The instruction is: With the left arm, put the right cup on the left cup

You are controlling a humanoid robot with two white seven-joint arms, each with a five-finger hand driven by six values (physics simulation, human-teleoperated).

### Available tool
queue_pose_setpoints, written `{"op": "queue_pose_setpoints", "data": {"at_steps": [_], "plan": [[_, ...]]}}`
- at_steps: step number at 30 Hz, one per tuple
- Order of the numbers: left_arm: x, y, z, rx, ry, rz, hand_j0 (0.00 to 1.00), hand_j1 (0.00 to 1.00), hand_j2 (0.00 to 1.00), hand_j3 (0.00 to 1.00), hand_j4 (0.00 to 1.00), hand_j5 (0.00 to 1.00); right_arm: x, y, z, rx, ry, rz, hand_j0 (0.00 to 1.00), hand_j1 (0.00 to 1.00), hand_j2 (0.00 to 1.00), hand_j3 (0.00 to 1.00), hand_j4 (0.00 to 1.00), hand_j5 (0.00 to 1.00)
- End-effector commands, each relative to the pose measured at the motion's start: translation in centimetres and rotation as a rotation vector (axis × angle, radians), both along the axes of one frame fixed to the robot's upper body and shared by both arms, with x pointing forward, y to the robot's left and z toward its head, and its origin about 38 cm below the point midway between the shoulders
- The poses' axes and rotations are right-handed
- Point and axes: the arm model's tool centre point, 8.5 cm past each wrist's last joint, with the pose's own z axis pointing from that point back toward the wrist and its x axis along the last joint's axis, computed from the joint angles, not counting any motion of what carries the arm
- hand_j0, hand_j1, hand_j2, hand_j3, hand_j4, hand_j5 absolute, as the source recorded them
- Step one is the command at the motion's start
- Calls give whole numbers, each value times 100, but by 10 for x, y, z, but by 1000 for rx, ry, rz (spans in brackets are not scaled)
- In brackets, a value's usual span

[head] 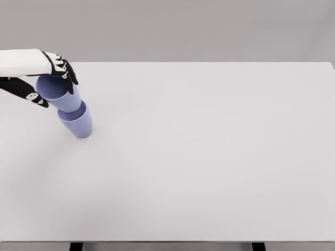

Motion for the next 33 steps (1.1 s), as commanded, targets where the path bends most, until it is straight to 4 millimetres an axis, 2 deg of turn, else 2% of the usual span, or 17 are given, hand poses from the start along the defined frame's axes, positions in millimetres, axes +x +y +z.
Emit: {"op": "queue_pose_setpoints", "data": {"at_steps": [1, 11, 23, 29, 31, 33], "plan": [[0, 0, 1, -7, 2, 2, 52, 52, 52, 52, 52, 52, 0, 0, 0, 0, 0, 0, 100, 100, 100, 100, 100, 100], [-2, -1, 0, -8, 2, -3, 53, 53, 53, 53, 53, 53, 0, 0, 0, 0, 0, 0, 100, 100, 100, 100, 100, 100], [-2, 0, -12, -11, 31, 4, 53, 53, 53, 53, 53, 53, 0, 0, 0, 0, 0, 0, 100, 100, 100, 100, 100, 100], [-2, 1, -12, -10, 31, 8, 53, 53, 53, 53, 53, 53, 0, 0, 0, 0, 0, 0, 100, 100, 100, 100, 100, 100], [-2, 1, -13, -11, 31, 9, 59, 59, 59, 59, 59, 59, 0, 0, 0, 0, 0, 0, 100, 100, 100, 100, 100, 100], [-2, 1, -13, -2, 24, 8, 72, 72, 72, 72, 72, 72, 0, 0, 0, 0, 0, 0, 100, 100, 100, 100, 100, 100]]}}
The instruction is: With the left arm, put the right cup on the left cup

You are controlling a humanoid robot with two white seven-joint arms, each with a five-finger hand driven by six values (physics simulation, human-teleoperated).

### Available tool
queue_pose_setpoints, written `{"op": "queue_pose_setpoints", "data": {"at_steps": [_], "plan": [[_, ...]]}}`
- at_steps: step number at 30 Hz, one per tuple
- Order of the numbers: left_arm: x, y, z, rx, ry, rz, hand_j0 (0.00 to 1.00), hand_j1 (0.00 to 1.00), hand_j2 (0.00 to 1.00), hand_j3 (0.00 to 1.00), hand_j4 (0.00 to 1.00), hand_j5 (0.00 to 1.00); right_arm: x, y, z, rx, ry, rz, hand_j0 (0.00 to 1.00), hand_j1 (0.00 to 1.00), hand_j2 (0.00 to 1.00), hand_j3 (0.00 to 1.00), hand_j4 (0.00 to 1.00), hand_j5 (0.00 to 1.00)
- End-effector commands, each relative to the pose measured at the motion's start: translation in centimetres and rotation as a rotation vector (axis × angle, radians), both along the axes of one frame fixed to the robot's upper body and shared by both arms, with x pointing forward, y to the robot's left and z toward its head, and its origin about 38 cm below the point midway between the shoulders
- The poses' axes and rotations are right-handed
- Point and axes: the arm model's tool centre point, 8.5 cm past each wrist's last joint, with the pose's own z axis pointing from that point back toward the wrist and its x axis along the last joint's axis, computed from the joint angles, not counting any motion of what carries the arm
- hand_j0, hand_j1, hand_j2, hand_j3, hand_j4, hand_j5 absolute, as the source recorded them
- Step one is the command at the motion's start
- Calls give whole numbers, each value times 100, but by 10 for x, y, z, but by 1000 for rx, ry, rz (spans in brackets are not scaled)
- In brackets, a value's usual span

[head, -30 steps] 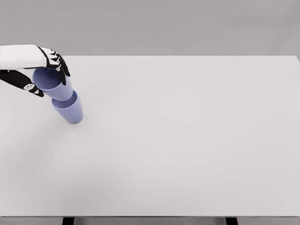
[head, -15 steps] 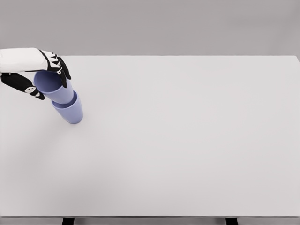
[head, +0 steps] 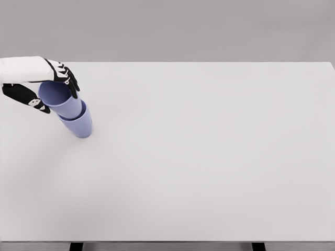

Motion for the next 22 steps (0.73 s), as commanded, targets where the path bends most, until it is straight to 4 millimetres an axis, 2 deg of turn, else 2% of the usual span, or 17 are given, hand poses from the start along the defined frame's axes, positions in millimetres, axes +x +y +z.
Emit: {"op": "queue_pose_setpoints", "data": {"at_steps": [1, 7, 9, 11, 18, 22], "plan": [[0, 0, 1, 0, -4, 4, 74, 74, 74, 74, 74, 74, 0, 0, 0, 0, 0, 0, 100, 100, 100, 100, 100, 100], [0, 0, -2, -2, 1, 5, 77, 77, 77, 77, 77, 77, 0, 0, 0, 0, 0, 0, 100, 100, 100, 100, 100, 100], [0, 0, -3, 3, -1, 5, 93, 93, 93, 93, 93, 93, 0, 0, 0, 0, 0, 0, 100, 100, 100, 100, 100, 100], [0, 0, -3, 2, 0, 5, 100, 100, 100, 100, 100, 100, 0, 0, 0, 0, 0, 0, 100, 100, 100, 100, 100, 100], [-1, 3, -3, 2, -3, 12, 100, 100, 100, 100, 100, 100, 0, 0, 0, 0, 0, 0, 100, 100, 100, 100, 100, 100], [-3, -3, -8, -4, 16, -6, 100, 100, 100, 100, 100, 100, 0, 0, 0, 0, 0, 0, 100, 100, 100, 100, 100, 100]]}}
